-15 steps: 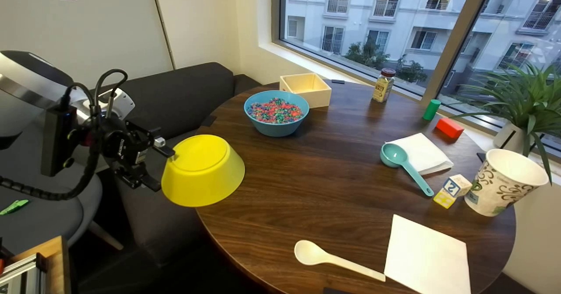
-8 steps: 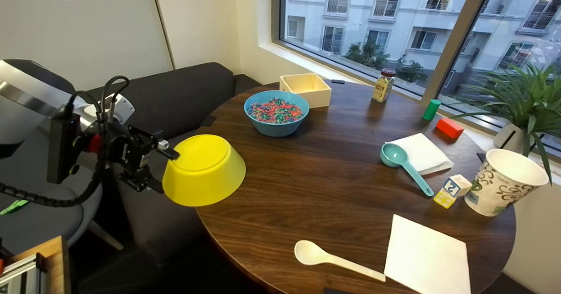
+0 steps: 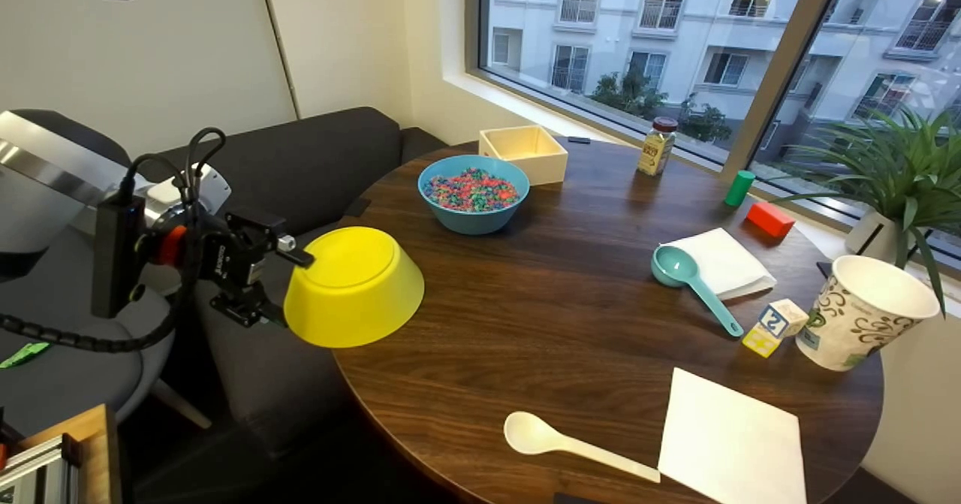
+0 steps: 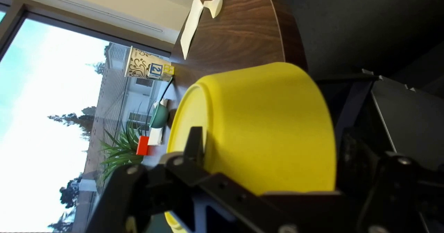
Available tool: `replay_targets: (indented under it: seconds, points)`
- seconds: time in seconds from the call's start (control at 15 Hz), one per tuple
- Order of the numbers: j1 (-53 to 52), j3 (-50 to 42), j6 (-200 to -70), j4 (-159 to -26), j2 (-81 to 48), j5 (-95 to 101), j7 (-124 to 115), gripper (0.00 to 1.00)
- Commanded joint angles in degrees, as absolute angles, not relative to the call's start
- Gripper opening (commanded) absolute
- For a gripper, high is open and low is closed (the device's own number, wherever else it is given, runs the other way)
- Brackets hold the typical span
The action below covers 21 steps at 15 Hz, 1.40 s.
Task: Put the yellow bowl upright
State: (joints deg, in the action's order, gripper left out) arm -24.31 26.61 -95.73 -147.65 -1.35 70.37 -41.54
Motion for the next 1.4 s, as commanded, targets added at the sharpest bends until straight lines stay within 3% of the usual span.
replay_targets:
  seconds: [0.0, 1.13, 1.2, 1.27, 1.33]
  points:
    - [-24.82, 26.25, -96.58, -148.16, -2.4, 72.5, -43.24, 1.0]
    - [-24.95, 26.32, -94.85, -147.91, -4.53, 79.7, -42.74, 1.0]
    - [-24.93, 26.3, -94.92, -147.91, -4.77, 80.0, -42.76, 0.98]
    - [-24.91, 26.3, -94.91, -147.9, -4.95, 80.27, -42.77, 0.74]
    - [-24.92, 26.31, -94.77, -147.9, -5.04, 80.54, -42.76, 0.73]
